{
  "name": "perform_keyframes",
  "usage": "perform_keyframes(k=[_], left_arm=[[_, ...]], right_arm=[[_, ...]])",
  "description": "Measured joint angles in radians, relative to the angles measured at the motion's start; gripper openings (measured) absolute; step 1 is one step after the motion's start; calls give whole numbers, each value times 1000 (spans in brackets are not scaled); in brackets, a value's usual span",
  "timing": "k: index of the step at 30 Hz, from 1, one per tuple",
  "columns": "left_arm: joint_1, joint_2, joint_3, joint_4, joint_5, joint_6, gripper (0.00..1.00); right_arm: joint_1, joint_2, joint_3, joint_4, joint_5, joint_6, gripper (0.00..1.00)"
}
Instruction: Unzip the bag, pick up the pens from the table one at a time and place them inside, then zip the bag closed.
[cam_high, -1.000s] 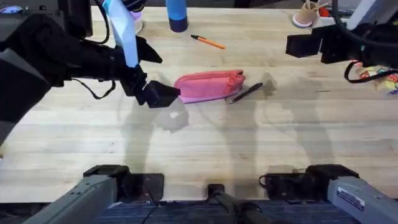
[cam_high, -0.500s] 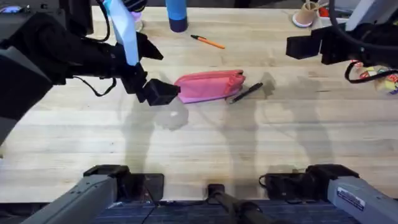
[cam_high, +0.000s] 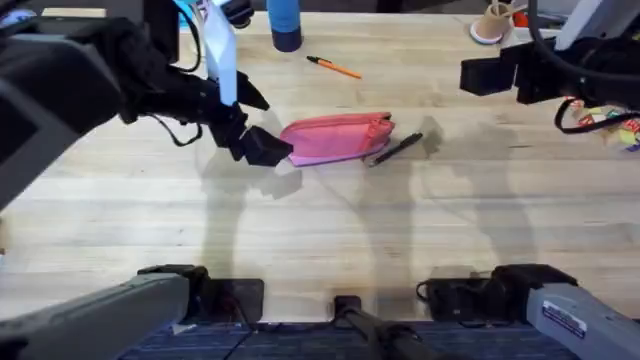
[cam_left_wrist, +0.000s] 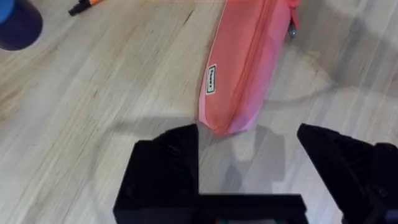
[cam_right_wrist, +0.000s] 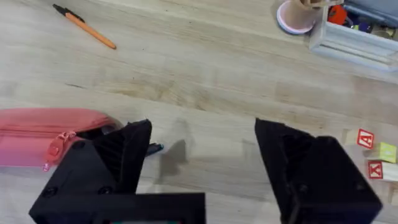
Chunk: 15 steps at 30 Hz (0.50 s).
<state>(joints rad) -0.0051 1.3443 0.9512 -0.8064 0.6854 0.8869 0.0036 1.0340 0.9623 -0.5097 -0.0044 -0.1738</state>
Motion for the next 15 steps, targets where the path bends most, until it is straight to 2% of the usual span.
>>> perform_keyframes(k=[6, 15], left_arm=[[0, 105, 0, 79, 14, 0, 993], [0, 223, 0, 136, 117, 0, 993]], right_arm=[[0, 0, 0, 0, 0, -3, 998], [0, 0, 0, 0, 0, -6, 997]])
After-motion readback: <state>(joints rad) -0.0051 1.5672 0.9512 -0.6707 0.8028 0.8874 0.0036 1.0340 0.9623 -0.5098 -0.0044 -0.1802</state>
